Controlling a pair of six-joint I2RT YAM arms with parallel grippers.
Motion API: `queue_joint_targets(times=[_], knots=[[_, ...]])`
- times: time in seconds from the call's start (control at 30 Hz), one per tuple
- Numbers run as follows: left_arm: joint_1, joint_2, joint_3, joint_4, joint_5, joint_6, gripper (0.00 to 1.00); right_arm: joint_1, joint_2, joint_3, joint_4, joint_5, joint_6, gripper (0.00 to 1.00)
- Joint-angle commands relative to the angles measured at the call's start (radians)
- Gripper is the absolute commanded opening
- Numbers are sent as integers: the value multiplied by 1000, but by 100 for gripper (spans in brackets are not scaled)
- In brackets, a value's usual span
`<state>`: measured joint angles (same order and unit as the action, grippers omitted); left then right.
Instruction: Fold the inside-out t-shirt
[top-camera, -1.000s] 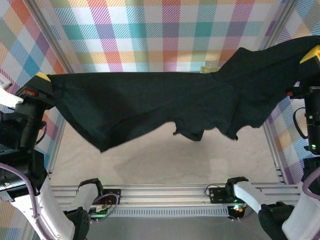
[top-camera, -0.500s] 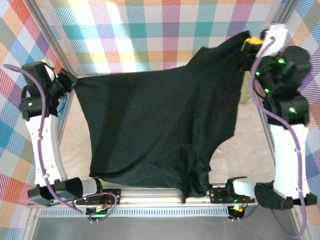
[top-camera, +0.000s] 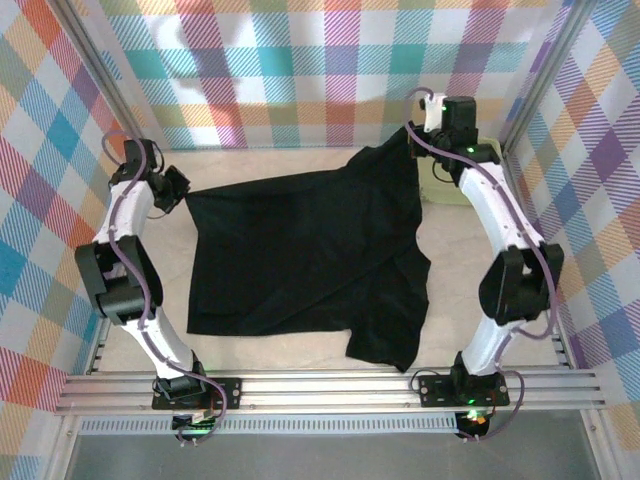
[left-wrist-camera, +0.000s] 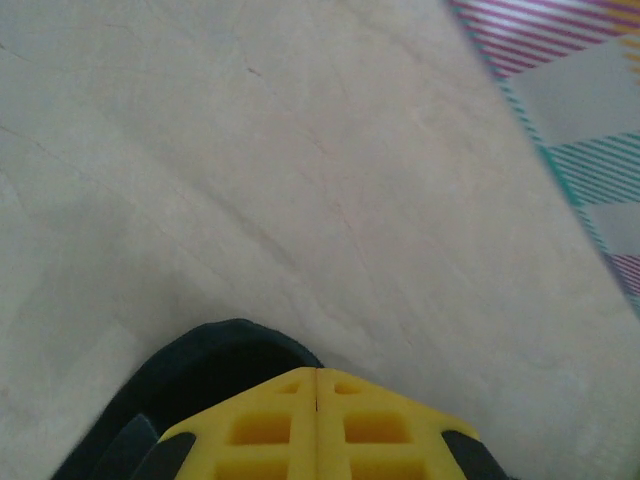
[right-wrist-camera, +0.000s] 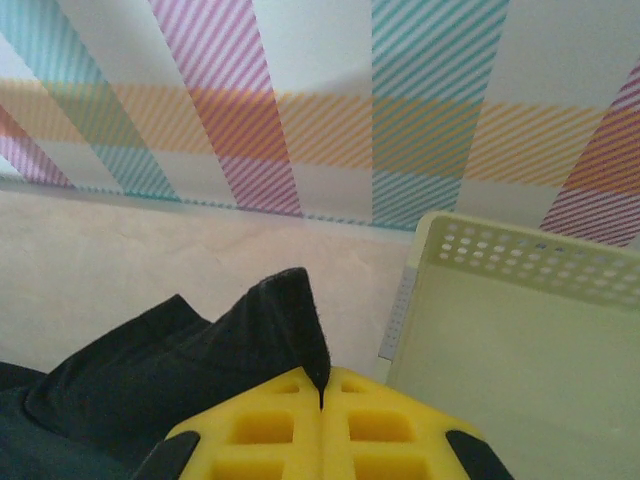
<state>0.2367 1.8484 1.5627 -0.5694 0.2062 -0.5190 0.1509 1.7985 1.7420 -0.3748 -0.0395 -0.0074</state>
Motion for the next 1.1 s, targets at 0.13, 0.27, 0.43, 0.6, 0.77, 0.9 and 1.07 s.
queue_joint_targets(times=[0.13, 0.27, 0.43, 0.6, 0.77, 0.9, 1.07], knots=[[-5, 148, 224, 17, -55, 59, 0, 14, 154, 234, 51, 0, 10, 0], [-4, 243, 343, -29, -90, 66, 0, 20, 234, 318, 32, 23, 17, 0], [1, 367, 516, -141, -150, 94, 0, 28, 314, 403, 14, 28, 22, 0], [26, 410, 580, -182, -177, 97, 0, 55, 408, 511, -30, 16, 14, 0], [33, 392, 590, -201, -208, 108, 0, 94, 507, 649, -92, 28, -8, 0], [42, 370, 570, -207, -208, 97, 0, 107, 519, 661, -100, 42, -12, 0], [45, 334, 489, -163, -164, 83, 0, 108, 432, 531, -55, 68, -43, 0]])
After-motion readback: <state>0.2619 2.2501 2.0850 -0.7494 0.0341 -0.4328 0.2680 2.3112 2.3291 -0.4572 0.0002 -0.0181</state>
